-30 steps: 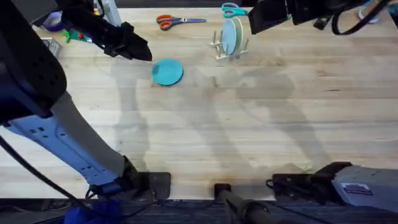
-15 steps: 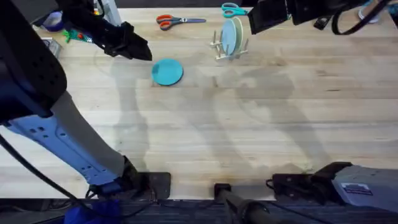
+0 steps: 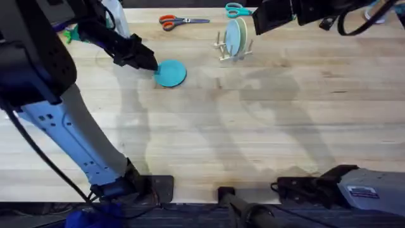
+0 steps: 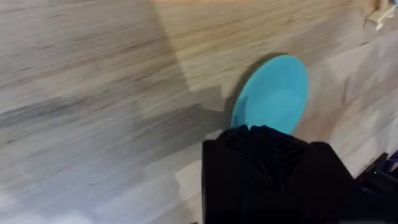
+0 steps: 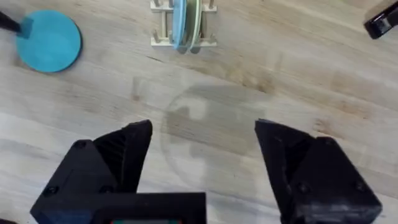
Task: Pick up the plates from the table one by one and place each into a slot on the dish rack.
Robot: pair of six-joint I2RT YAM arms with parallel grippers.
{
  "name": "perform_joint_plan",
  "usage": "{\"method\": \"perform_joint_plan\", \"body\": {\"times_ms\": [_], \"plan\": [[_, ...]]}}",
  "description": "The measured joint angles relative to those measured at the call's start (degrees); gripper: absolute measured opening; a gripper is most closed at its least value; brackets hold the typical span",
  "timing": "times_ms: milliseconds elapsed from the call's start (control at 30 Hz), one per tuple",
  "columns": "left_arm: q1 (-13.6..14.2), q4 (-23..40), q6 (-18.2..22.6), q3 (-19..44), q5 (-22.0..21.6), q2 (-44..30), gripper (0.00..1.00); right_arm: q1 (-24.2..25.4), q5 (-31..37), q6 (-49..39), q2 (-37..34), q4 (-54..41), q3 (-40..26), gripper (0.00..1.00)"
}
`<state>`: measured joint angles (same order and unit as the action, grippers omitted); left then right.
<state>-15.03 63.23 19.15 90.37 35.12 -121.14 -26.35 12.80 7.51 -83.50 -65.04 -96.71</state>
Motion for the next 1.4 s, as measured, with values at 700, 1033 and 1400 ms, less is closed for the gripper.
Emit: {"method": "perform_joint_plan", "body": {"times_ms": [700, 1033, 1400], "plan": [[-0.35, -0.89, 0.42, 1.75, 5.17, -5.67, 0.042, 0.00, 0.00, 0.00, -0.01, 0.07, 0.00, 0.995], [-0.35, -1.28, 0.60, 1.79, 5.92, -5.95, 0.042, 0.00, -1.81, 2.74, -0.17, 0.29, 0.00, 0.995], [-0.35, -1.29, 0.62, 1.79, 5.93, -5.94, 0.041, 0.00, -16.25, 9.23, -8.02, 3.13, -0.02, 0.995]]}}
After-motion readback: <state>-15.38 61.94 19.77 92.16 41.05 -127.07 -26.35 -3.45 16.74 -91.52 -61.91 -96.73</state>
